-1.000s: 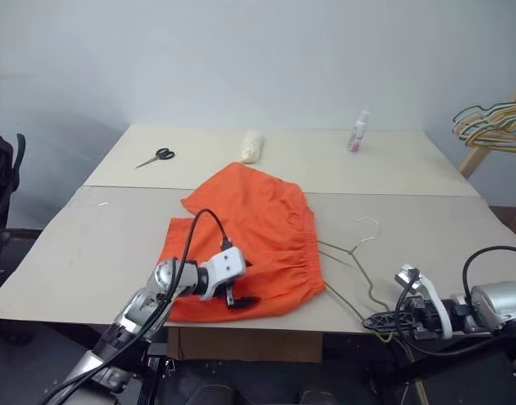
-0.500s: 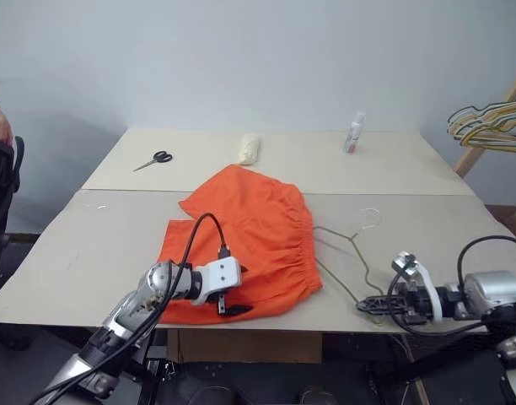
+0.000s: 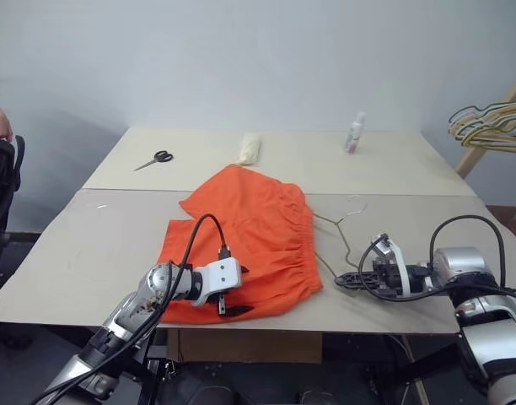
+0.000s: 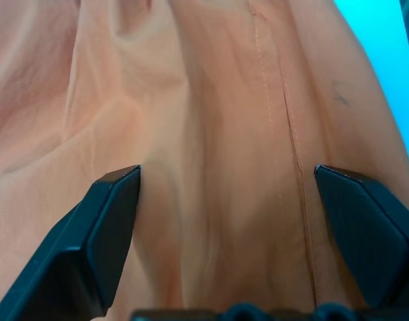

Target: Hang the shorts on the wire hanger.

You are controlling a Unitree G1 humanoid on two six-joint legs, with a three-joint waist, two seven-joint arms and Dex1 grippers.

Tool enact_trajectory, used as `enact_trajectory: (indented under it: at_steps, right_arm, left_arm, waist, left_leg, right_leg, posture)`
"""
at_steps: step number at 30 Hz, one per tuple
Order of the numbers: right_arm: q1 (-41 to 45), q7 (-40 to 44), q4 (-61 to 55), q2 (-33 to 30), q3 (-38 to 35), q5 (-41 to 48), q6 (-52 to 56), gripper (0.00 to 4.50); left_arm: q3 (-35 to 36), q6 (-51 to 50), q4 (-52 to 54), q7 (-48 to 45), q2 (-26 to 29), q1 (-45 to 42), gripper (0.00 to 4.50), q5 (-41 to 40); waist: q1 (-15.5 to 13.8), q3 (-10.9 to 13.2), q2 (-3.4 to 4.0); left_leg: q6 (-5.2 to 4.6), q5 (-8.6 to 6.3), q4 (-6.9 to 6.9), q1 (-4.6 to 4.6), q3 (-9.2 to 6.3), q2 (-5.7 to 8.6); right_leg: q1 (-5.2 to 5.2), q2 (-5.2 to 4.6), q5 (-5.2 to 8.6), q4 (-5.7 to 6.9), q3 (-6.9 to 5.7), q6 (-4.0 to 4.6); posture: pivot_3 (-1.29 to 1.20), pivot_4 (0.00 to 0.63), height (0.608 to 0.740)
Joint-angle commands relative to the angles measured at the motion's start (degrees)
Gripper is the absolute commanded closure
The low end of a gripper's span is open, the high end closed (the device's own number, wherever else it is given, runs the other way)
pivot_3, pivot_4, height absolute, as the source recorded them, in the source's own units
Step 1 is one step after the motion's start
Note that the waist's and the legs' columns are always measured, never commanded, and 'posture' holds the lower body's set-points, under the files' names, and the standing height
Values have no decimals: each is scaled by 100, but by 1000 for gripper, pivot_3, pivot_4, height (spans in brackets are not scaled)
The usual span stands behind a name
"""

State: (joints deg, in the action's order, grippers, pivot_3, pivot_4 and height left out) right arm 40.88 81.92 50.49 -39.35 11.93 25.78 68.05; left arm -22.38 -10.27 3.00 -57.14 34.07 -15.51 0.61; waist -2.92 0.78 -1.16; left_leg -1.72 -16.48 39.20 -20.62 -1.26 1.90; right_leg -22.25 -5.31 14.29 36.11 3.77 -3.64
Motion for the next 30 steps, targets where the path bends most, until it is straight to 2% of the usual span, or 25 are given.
enact_trajectory:
  at_steps: [1,5,9,11,15,18,25,30]
  right_arm:
    - [393,-457,538,145,-594,-15,-211,4500]
    - [414,-516,532,159,-818,-48,-326,4500]
    - [190,-491,106,168,-864,-11,-339,4500]
    - [0,-566,-277,175,-859,-26,-446,4500]
    - [-503,-886,-1146,256,-1167,10,-1029,4500]
    - [-883,-1051,-1840,298,-1434,69,-1546,4500]
    - [-1327,-1103,-3226,82,-1420,24,-2058,4500]
    - [-1267,-1362,-3963,23,-1394,-43,-2303,4500]
  left_arm:
    - [-88,-2,-23,3,6,46,18,137]
    - [112,-45,-1,254,-164,56,18,17]
    - [770,283,110,492,-666,85,18,-724]
    - [1098,65,327,412,-829,103,18,-1269]
    - [1550,-341,544,269,-823,28,18,-1930]
    - [1770,-336,395,358,-718,-204,18,-1925]
    - [2163,-403,-242,436,-506,-1696,18,-1927]
    - [2086,224,-1504,-299,-207,-3194,18,-1752]
  waist:
    - [5,-1,0]
    - [-6,-1,1]
    - [-8,-1,0]
    - [-7,-2,-1]
    - [27,-3,-2]
    - [39,-4,-3]
    - [38,-2,-5]
    - [64,-1,-8]
  left_leg:
    - [0,0,0,0,0,0]
    - [1,0,-2,-3,-3,2]
    - [1,0,-2,-17,-5,6]
    - [1,1,-2,-34,-6,5]
    - [6,4,-1,-59,-4,5]
    - [6,4,-1,-54,-4,7]
    - [9,7,-1,-56,-5,15]
    - [10,7,-1,-55,-4,25]
  right_leg:
    - [0,0,0,0,0,0]
    - [-2,-3,0,0,-2,1]
    - [-15,-9,0,2,-3,0]
    - [-34,-10,0,3,-4,0]
    - [-69,-12,-1,11,-2,1]
    - [-63,-11,-2,11,-2,0]
    - [-64,-6,-2,9,-4,-1]
    - [-63,-1,-2,6,-4,-2]
  posture:
    - [96,0,740]
    - [97,0,740]
    - [93,0,740]
    - [93,0,740]
    - [81,0,740]
    - [78,0,740]
    - [83,0,740]
    - [70,0,740]
